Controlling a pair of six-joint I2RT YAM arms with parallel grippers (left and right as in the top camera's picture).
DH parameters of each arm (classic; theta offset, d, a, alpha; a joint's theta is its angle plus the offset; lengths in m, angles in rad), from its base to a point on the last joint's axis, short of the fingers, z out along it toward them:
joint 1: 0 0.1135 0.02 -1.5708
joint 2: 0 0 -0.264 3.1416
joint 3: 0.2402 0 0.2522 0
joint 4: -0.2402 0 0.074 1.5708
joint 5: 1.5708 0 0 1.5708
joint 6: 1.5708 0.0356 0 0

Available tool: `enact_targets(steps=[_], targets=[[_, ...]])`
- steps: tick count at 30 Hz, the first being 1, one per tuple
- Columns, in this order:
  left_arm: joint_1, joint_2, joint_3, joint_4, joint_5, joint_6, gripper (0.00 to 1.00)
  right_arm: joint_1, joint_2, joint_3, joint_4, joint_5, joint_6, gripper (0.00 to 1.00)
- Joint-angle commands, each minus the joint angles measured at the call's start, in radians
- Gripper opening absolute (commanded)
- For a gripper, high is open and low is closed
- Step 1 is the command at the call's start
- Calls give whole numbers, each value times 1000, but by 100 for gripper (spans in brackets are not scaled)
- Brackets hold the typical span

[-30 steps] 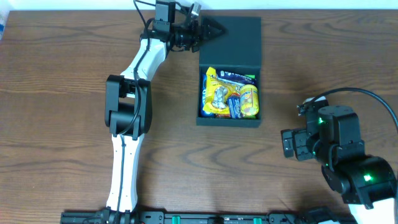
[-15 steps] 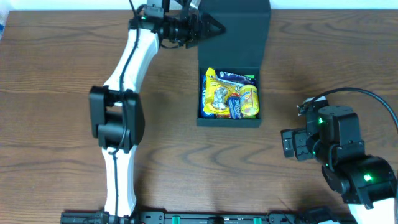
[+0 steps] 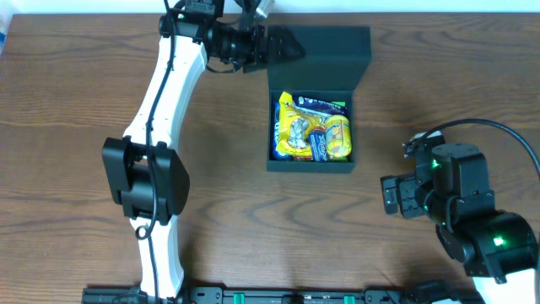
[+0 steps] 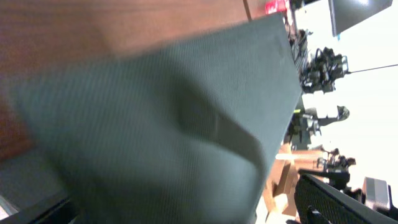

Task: Pack container
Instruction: 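Push the box lid forward and down with the left gripper to close it, then move both grippers to the closed box's left and right sides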

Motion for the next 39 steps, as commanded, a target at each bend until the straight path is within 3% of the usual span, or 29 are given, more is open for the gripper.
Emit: enact_targets(steps=[1, 16, 26, 33, 39], targets=[[-24, -86, 21, -37, -49, 75, 96, -7, -14, -2, 0, -10, 7, 99], [-90, -204, 21, -165, -180, 103, 96, -7, -70, -2, -2, -10, 7, 99], [-92, -324, 19, -447, -483, 205, 96, -7, -70, -2, -1, -13, 7, 99], [-92, -414, 15, -558, -657, 199, 96, -7, -54, -2, 37, -35, 20, 99], [-92, -443, -56, -570, -904, 105, 96, -7, 71, -2, 107, -35, 53, 99]])
